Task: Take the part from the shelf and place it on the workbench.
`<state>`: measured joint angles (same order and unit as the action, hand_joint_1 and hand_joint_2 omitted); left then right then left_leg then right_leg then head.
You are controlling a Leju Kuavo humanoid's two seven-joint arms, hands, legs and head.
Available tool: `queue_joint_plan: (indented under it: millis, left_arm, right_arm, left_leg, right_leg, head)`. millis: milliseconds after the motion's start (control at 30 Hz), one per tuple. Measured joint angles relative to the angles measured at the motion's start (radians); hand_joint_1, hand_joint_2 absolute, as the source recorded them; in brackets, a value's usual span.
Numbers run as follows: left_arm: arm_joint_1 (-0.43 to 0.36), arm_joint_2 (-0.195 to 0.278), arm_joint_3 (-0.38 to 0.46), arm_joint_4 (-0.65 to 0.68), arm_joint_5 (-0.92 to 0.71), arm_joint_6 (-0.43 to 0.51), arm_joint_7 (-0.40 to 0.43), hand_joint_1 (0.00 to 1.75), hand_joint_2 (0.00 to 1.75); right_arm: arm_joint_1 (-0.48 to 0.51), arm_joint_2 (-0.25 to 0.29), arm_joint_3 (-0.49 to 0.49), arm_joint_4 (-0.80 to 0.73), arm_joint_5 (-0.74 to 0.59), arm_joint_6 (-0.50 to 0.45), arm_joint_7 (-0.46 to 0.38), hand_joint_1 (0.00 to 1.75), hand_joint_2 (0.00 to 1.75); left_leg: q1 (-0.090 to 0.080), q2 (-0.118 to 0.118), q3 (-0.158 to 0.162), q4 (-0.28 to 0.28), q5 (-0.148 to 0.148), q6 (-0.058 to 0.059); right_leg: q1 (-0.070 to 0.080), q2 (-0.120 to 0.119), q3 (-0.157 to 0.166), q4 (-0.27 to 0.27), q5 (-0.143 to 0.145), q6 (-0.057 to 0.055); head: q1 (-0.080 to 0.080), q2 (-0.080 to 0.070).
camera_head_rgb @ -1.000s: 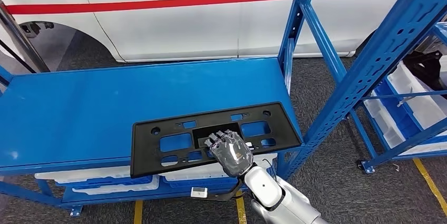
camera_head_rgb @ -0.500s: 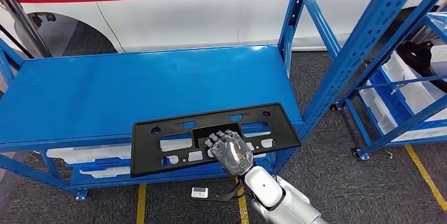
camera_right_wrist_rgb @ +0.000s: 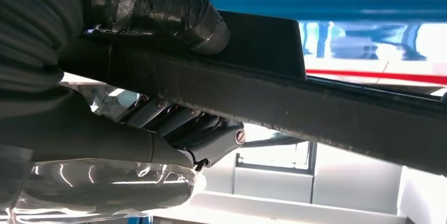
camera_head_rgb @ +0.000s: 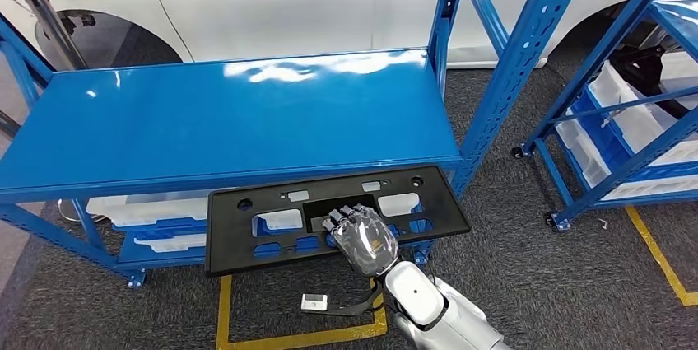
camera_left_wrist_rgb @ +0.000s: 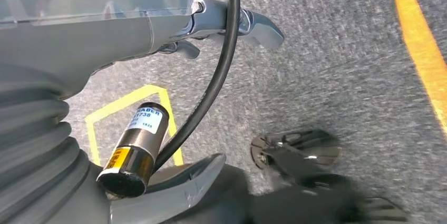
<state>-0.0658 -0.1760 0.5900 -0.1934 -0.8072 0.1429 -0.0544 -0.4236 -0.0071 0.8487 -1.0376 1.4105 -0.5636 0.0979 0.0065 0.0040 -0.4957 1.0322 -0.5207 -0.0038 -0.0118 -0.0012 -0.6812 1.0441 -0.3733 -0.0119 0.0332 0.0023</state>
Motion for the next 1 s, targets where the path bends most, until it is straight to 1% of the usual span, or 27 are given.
queue_joint_plan:
  millis: [33,100,133,167,200,233,267,300,333,367,400,433,467,500,533,600,633,667,700,767,800,833,867,900,933,967,1000]
  left_arm:
    - [-0.001,0.000,0.000,0.000,-0.001,0.000,0.000,0.00,1.75]
    - [-0.001,0.000,0.000,0.000,-0.004,0.000,0.001,0.00,1.75]
    - [-0.002,-0.001,0.000,0.000,-0.006,0.000,0.001,0.00,1.75]
    - [-0.002,-0.001,0.000,0.000,-0.007,0.001,0.002,0.00,1.75]
    - [-0.002,-0.001,0.000,0.000,-0.009,0.002,0.003,0.00,1.75]
    - [-0.002,0.000,0.000,0.000,-0.010,0.002,0.003,0.00,1.75]
    - [-0.002,0.000,0.000,0.000,-0.011,0.003,0.003,0.00,1.75]
    - [-0.001,0.000,0.000,0.000,-0.012,0.003,0.004,0.00,1.75]
    - [0.000,0.000,0.000,0.000,-0.014,0.003,0.004,0.00,1.75]
    - [0.000,0.000,0.000,0.000,-0.016,0.003,0.004,0.00,1.75]
    - [0.000,0.000,0.000,0.000,-0.017,0.003,0.005,0.00,1.75]
    - [0.000,-0.001,-0.001,0.000,-0.019,0.003,0.005,0.00,1.75]
    - [0.000,-0.001,-0.001,0.000,-0.020,0.003,0.006,0.00,1.75]
    - [0.001,-0.001,-0.001,0.000,-0.021,0.003,0.006,0.00,1.75]
    - [0.001,-0.001,-0.001,0.000,-0.022,0.003,0.006,0.00,1.75]
    - [0.002,0.000,-0.002,0.000,-0.024,0.003,0.006,0.00,1.75]
    - [0.003,0.000,-0.002,0.000,-0.024,0.003,0.006,0.00,1.75]
    - [0.004,0.001,-0.002,0.000,-0.024,0.003,0.007,0.00,1.75]
    - [0.006,0.001,-0.002,0.000,-0.024,0.004,0.007,0.00,1.75]
    - [0.006,0.002,-0.002,0.000,-0.024,0.004,0.007,0.00,1.75]
    - [0.006,0.002,-0.002,0.000,-0.024,0.004,0.007,0.00,1.75]
    - [0.005,0.003,-0.002,0.000,-0.024,0.004,0.007,0.00,1.75]
    - [0.005,0.003,-0.002,0.000,-0.025,0.004,0.007,0.00,1.75]
    - [0.005,0.004,-0.002,0.000,-0.025,0.004,0.007,0.00,1.75]
    - [0.004,0.004,-0.002,0.000,-0.026,0.004,0.007,0.00,1.75]
    - [0.002,0.005,-0.002,0.000,-0.027,0.004,0.007,0.00,1.75]
    - [0.001,0.005,-0.002,0.000,-0.027,0.004,0.006,0.00,1.75]
  right_arm:
    - [0.000,0.000,-0.002,-0.002,-0.004,-0.001,-0.003,1.75,1.75]
    - [0.000,0.000,-0.004,-0.006,-0.013,-0.004,-0.008,1.75,1.75]
    - [0.001,-0.001,-0.006,-0.008,-0.017,-0.005,-0.011,1.75,1.75]
    - [0.002,-0.002,-0.007,-0.008,-0.022,-0.005,-0.013,1.75,1.75]
    - [0.003,-0.003,-0.009,-0.008,-0.026,-0.005,-0.015,1.75,1.75]
    - [0.004,-0.003,-0.011,-0.008,-0.030,-0.006,-0.017,1.75,1.75]
    - [0.006,-0.004,-0.012,-0.008,-0.033,-0.006,-0.018,1.75,1.75]
    - [0.008,-0.004,-0.013,-0.008,-0.035,-0.006,-0.019,1.75,1.75]
    - [0.010,-0.005,-0.015,-0.008,-0.037,-0.006,-0.020,1.75,1.75]
    - [0.011,-0.005,-0.016,-0.008,-0.038,-0.006,-0.020,1.75,1.75]
    - [0.012,-0.005,-0.017,-0.008,-0.040,-0.006,-0.021,1.75,1.75]
    - [0.012,-0.005,-0.018,-0.009,-0.042,-0.007,-0.022,1.75,1.75]
    - [0.012,-0.006,-0.019,-0.011,-0.044,-0.008,-0.023,1.75,1.75]
    - [0.012,-0.006,-0.020,-0.013,-0.047,-0.010,-0.025,1.75,1.75]
    - [0.013,-0.006,-0.021,-0.015,-0.049,-0.013,-0.026,1.75,1.75]
    - [0.013,-0.006,-0.021,-0.017,-0.052,-0.017,-0.027,1.75,1.75]
    - [0.013,-0.006,-0.021,-0.018,-0.053,-0.018,-0.027,1.75,1.75]
    - [0.014,-0.006,-0.021,-0.019,-0.053,-0.019,-0.027,1.75,1.75]
    - [0.014,-0.005,-0.021,-0.020,-0.053,-0.019,-0.027,1.75,1.75]
    - [0.015,-0.005,-0.021,-0.022,-0.055,-0.020,-0.027,1.75,1.75]
    - [0.016,-0.005,-0.021,-0.022,-0.055,-0.020,-0.027,1.75,1.75]
    - [0.018,-0.005,-0.021,-0.022,-0.057,-0.020,-0.027,1.75,1.75]
    - [0.019,-0.006,-0.021,-0.022,-0.059,-0.020,-0.027,1.75,1.75]
    - [0.020,-0.006,-0.022,-0.022,-0.061,-0.020,-0.027,1.75,1.75]
    - [0.020,-0.006,-0.023,-0.023,-0.063,-0.020,-0.028,1.75,1.75]
    - [0.021,-0.006,-0.024,-0.023,-0.066,-0.020,-0.029,1.75,1.75]
    - [0.021,-0.006,-0.026,-0.024,-0.068,-0.019,-0.030,1.75,1.75]
  left_leg:
    - [-0.003,-0.001,0.008,-0.021,-0.006,0.006]
    - [-0.003,0.001,-0.004,-0.028,0.013,0.020]
    - [-0.002,0.004,-0.012,-0.031,0.026,0.030]
    - [0.001,0.006,-0.022,-0.035,0.041,0.039]
    - [0.001,0.009,-0.036,-0.037,0.055,0.046]
    - [0.000,0.008,-0.051,-0.037,0.068,0.050]
    - [-0.001,0.008,-0.068,-0.035,0.081,0.051]
    - [-0.002,0.009,-0.086,-0.033,0.094,0.050]
    - [-0.004,0.009,-0.103,-0.031,0.105,0.049]
    - [-0.005,0.009,-0.121,-0.027,0.116,0.048]
    - [-0.006,0.009,-0.137,-0.022,0.125,0.046]
    - [-0.007,0.008,-0.152,-0.017,0.134,0.042]
    - [-0.007,0.008,-0.161,-0.012,0.142,0.038]
    - [-0.008,0.008,-0.166,-0.009,0.150,0.033]
    - [-0.007,0.008,-0.168,-0.010,0.159,0.027]
    - [-0.005,0.007,-0.170,-0.017,0.175,0.013]
    - [-0.003,0.005,-0.175,-0.014,0.168,0.007]
    - [-0.003,0.003,-0.184,0.004,0.139,0.002]
    - [0.000,0.002,-0.197,0.043,0.092,-0.003]
    - [0.004,0.001,-0.224,0.163,-0.014,-0.012]
    - [0.006,0.001,-0.229,0.219,-0.039,-0.017]
    - [0.009,0.002,-0.221,0.251,-0.040,-0.022]
    - [0.011,0.002,-0.199,0.253,-0.020,-0.025]
    - [0.014,0.002,-0.160,0.223,0.008,-0.027]
    - [0.016,0.001,-0.107,0.163,0.021,-0.028]
    - [0.016,0.000,-0.050,0.089,0.018,-0.026]
    - [0.014,-0.002,-0.009,0.028,0.006,-0.021]
  right_leg:
    - [0.000,-0.001,0.000,-0.004,0.009,0.007]
    - [-0.001,0.000,-0.001,-0.010,0.022,0.020]
    - [-0.001,0.001,-0.007,-0.001,0.007,0.024]
    - [-0.002,0.002,-0.018,0.026,-0.029,0.028]
    - [-0.003,0.003,-0.032,0.073,-0.082,0.030]
    - [-0.003,0.002,-0.047,0.134,-0.137,0.031]
    - [-0.003,0.002,-0.058,0.197,-0.176,0.033]
    - [-0.003,0.002,-0.060,0.246,-0.191,0.034]
    - [-0.003,0.002,-0.049,0.268,-0.183,0.034]
    - [-0.003,0.002,-0.021,0.255,-0.160,0.032]
    - [-0.002,0.002,0.026,0.208,-0.137,0.028]
    - [0.000,0.002,0.080,0.138,-0.133,0.022]
    - [0.003,0.001,0.129,0.072,-0.138,0.018]
    - [0.006,0.002,0.161,0.021,-0.149,0.014]
    - [0.010,0.002,0.174,-0.007,-0.159,0.010]
    - [0.011,0.001,0.165,-0.020,-0.142,-0.001]
    - [0.008,0.000,0.158,-0.025,-0.129,-0.008]
    - [0.004,-0.001,0.148,-0.030,-0.114,-0.015]
    - [0.001,-0.002,0.135,-0.034,-0.098,-0.020]
    - [0.000,-0.003,0.102,-0.034,-0.071,-0.022]
    - [0.000,-0.003,0.084,-0.032,-0.059,-0.021]
    - [-0.001,-0.004,0.066,-0.030,-0.047,-0.019]
    - [-0.002,-0.004,0.048,-0.026,-0.035,-0.016]
    - [-0.003,-0.004,0.030,-0.021,-0.025,-0.012]
    - [-0.004,-0.004,0.015,-0.016,-0.015,-0.007]
    - [-0.004,-0.004,0.002,-0.011,-0.006,-0.001]
    - [-0.004,-0.005,-0.006,-0.009,0.005,0.005]
  head:
    - [0.000,0.000]
    - [-0.002,0.000]
    - [-0.002,0.000]
    - [-0.001,0.000]
    - [-0.001,0.000]
    - [-0.001,0.000]
    - [-0.001,0.000]
    - [-0.001,0.000]
    - [-0.001,0.000]
    - [-0.001,0.000]
    - [-0.001,0.000]
    - [-0.001,0.000]
    - [-0.002,0.000]
    - [-0.002,0.000]
    - [-0.002,0.000]
    - [0.000,0.000]
    - [0.000,0.000]
    - [0.000,0.000]
    - [-0.001,0.000]
    - [-0.002,0.000]
    - [-0.002,0.000]
    - [-0.002,0.000]
    - [-0.002,0.000]
    - [-0.002,0.000]
    - [-0.002,0.000]
    - [-0.002,0.000]
    - [-0.002,0.000]
